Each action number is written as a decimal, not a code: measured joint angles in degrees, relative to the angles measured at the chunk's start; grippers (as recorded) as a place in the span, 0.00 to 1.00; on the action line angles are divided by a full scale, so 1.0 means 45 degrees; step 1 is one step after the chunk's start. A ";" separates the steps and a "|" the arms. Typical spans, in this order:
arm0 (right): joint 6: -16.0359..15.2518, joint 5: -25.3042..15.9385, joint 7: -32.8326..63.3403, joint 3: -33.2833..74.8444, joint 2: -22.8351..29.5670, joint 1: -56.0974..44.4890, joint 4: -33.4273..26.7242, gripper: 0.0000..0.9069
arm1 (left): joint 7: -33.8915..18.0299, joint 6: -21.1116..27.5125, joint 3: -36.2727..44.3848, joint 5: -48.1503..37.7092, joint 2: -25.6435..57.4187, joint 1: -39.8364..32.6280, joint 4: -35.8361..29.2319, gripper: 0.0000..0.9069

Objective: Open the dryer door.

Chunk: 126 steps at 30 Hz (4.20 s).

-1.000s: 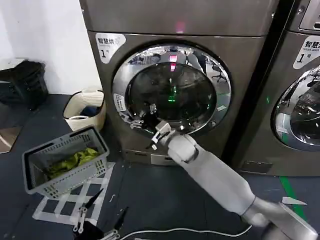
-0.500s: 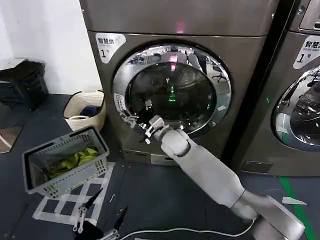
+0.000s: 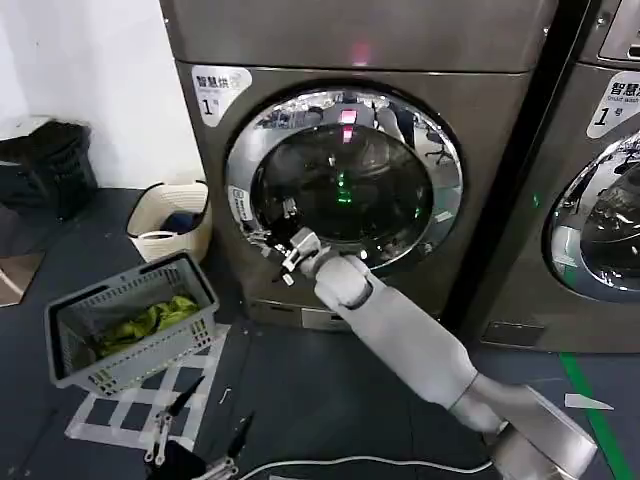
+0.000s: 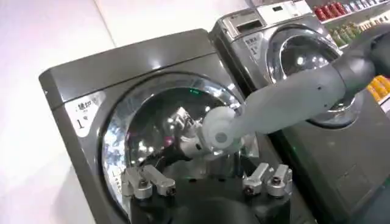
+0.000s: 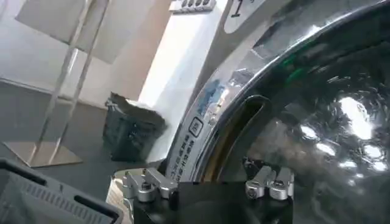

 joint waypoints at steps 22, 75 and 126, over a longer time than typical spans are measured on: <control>0.0490 0.0460 -0.1644 -0.0274 0.0218 0.0431 -0.0861 1.00 | 0.0001 -0.0011 0.0009 0.0002 0.0033 0.0013 0.0004 1.00; 0.2757 0.4880 -0.9977 -0.1575 -0.5355 0.0240 0.4507 1.00 | -0.0480 0.3515 -0.2848 -0.4200 0.4355 -0.4225 0.2703 1.00; 0.5665 0.7664 -1.5640 2.2672 -0.7830 -2.0480 0.7843 1.00 | 0.0136 0.4503 1.1606 -0.4593 0.7162 -1.7643 0.7072 1.00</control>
